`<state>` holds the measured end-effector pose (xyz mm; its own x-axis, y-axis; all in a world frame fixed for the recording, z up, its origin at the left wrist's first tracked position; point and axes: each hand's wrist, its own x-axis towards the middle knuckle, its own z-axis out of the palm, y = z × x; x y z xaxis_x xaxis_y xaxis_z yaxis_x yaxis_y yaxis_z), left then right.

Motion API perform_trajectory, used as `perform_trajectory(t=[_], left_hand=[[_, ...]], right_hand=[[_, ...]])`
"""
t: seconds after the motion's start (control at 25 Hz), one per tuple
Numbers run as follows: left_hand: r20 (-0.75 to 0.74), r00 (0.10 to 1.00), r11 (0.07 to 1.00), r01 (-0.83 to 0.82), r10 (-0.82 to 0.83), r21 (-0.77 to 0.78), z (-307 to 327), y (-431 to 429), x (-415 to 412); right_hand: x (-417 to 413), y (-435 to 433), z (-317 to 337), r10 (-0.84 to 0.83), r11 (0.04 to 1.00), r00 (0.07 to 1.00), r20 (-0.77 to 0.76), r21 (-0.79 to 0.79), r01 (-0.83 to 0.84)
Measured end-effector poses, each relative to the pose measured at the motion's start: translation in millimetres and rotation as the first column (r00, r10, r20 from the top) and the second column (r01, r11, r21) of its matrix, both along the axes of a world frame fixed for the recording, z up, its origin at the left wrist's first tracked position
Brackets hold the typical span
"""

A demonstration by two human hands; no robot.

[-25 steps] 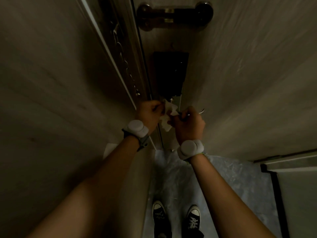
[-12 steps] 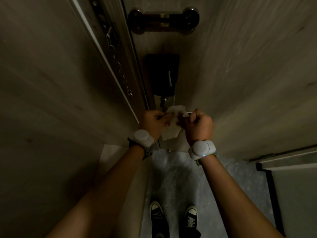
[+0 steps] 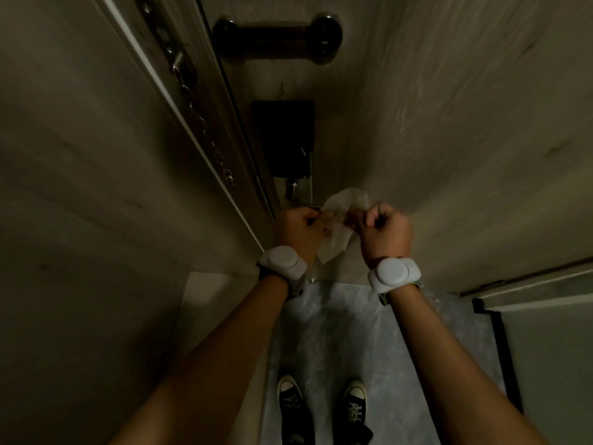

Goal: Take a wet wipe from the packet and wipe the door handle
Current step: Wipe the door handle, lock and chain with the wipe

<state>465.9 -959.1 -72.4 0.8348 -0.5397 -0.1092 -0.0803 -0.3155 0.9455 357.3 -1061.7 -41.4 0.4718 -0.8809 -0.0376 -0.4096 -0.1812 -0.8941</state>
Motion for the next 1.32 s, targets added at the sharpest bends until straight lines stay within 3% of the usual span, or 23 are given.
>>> perform_trajectory(t=[0.44, 0.6, 0.72, 1.0, 1.32], left_hand=[[0.044, 0.999, 0.999, 0.012, -0.014, 0.048, 13, -13, -20], [0.079, 0.997, 0.998, 0.0, -0.005, 0.066, 26, -5, -20], [0.099, 0.994, 0.994, -0.064, 0.056, 0.087, 35, 4, -10], [0.252, 0.949, 0.973, -0.216, 0.188, 0.086, 48, 22, 19], [0.397, 0.913, 0.994, -0.108, 0.099, 0.001, 54, 24, 51]], right_hand=[[5, -21, 9, 0.006, 1.0, 0.998, -0.055, -0.025, -0.008], [3, -16, 10, 0.05, 0.998, 0.998, 0.037, 0.035, -0.052], [3, -8, 20, 0.115, 0.993, 0.99, 0.079, -0.003, -0.115], [31, 10, 36, 0.259, 0.962, 0.964, -0.052, -0.07, -0.262], [69, 14, 34, 0.358, 0.933, 0.924, -0.134, 0.006, -0.361]])
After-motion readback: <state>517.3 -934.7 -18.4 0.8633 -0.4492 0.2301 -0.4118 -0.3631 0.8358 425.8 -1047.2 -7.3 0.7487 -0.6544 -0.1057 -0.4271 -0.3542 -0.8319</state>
